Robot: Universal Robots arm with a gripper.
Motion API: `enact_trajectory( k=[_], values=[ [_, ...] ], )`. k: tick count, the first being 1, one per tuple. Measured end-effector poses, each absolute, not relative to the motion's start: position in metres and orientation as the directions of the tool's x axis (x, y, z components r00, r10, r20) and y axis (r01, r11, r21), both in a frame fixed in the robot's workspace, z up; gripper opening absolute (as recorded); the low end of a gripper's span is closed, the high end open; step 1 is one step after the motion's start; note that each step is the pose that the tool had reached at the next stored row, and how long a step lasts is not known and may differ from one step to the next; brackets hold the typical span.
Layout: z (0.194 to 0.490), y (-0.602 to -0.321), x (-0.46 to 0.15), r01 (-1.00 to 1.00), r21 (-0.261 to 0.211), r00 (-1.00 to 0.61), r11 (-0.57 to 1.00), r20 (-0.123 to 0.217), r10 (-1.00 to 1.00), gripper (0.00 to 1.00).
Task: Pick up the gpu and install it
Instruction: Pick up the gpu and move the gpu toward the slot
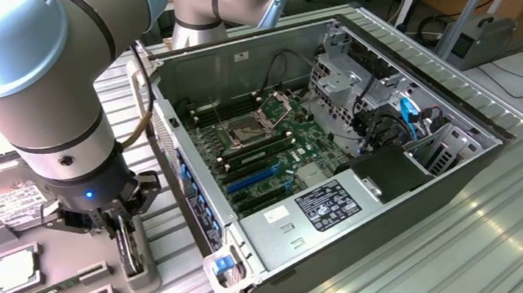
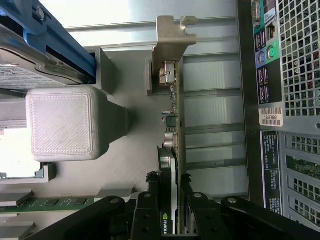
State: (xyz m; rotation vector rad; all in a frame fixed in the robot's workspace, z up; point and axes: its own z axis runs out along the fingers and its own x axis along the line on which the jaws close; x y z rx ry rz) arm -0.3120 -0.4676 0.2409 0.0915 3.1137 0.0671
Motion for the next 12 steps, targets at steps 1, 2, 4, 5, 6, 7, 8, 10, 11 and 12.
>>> enact_trajectory(
  k=[1,2,4,5,6,7,8,10,11,12],
  values=[
    [0.241,-0.4677,-0.3119,0.043,0.044,-0.999,0.998,-0.024,0.044,0.27],
    [0.2409,-0.4677,-0.3119,0.031,0.044,-0.999,0.999,-0.025,0.032,0.27],
    [0.2409,-0.4676,-0.3119,0.028,0.044,-0.999,0.999,-0.024,0.029,0.27],
    [0.2409,-0.4676,-0.3119,0.028,0.044,-0.999,0.999,-0.024,0.029,0.27],
    [0.2409,-0.4676,-0.3119,0.028,0.044,-0.999,0.999,-0.024,0.029,0.27],
    [0.2409,-0.4677,-0.3119,0.028,0.044,-0.999,0.999,-0.025,0.029,0.27],
    [0.2409,-0.4676,-0.3119,0.028,0.044,-0.999,0.999,-0.024,0.029,0.27],
    [0.2431,-0.4676,-0.3119,0.028,0.044,-0.999,0.999,-0.025,0.029,0.27],
    [0.2453,-0.4676,-0.3119,0.028,0.044,-0.999,0.999,-0.025,0.029,0.27],
    [0.2468,-0.4676,-0.3119,0.028,0.044,-0.999,0.999,-0.025,0.029,0.27]
  ],
)
